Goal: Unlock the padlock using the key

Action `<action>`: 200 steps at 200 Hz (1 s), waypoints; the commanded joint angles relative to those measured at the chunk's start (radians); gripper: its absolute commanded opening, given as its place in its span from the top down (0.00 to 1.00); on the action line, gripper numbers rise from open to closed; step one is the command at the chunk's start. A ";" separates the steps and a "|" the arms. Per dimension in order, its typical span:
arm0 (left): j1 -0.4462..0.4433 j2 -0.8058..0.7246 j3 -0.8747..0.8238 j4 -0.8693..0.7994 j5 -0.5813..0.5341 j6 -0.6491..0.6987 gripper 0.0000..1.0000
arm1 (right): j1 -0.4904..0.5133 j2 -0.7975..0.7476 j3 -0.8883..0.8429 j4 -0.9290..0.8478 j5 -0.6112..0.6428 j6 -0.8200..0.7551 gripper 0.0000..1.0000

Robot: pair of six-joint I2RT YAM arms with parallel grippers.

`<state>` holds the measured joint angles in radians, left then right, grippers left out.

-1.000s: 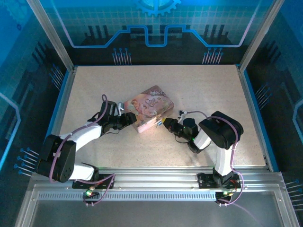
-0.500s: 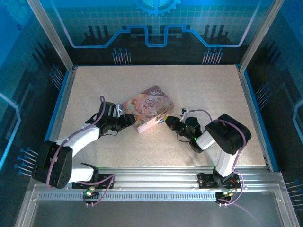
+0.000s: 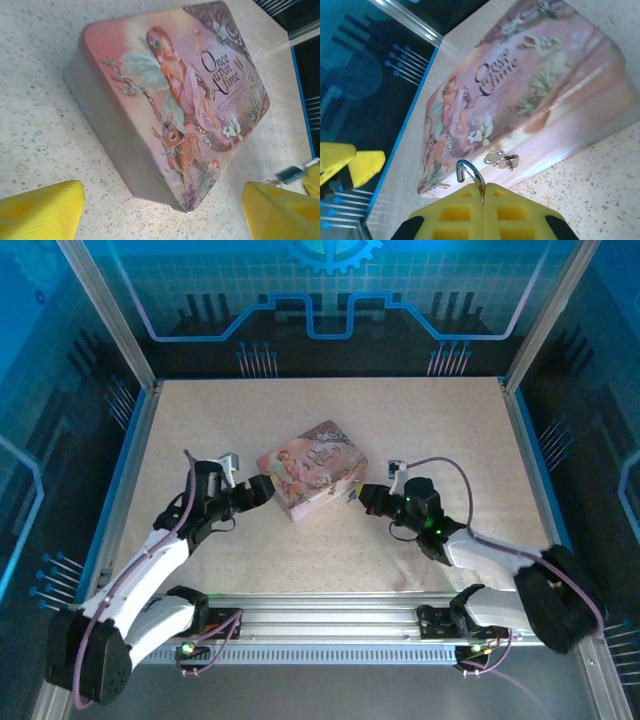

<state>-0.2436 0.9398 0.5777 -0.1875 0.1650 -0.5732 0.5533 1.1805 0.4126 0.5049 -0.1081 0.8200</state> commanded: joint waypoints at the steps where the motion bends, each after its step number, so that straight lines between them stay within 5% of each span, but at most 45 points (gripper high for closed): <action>1: 0.012 -0.068 -0.024 -0.053 -0.088 0.051 0.13 | -0.009 -0.121 0.062 -0.370 -0.007 -0.207 1.00; 45: 0.023 -0.129 -0.045 -0.072 -0.133 0.075 0.08 | -0.010 -0.206 0.164 -0.727 -0.033 -0.345 0.99; 102: 0.027 -0.159 -0.064 -0.070 -0.160 0.063 0.03 | -0.011 -0.113 0.302 -1.003 -0.055 -0.429 0.99; 200: 0.030 -0.159 -0.070 -0.073 -0.158 0.065 0.01 | -0.014 0.192 0.339 -0.996 -0.103 -0.449 0.98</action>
<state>-0.2241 0.7918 0.5205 -0.2504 0.0216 -0.5220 0.5510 1.3251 0.7269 -0.4900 -0.1707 0.3897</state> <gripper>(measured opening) 0.987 0.051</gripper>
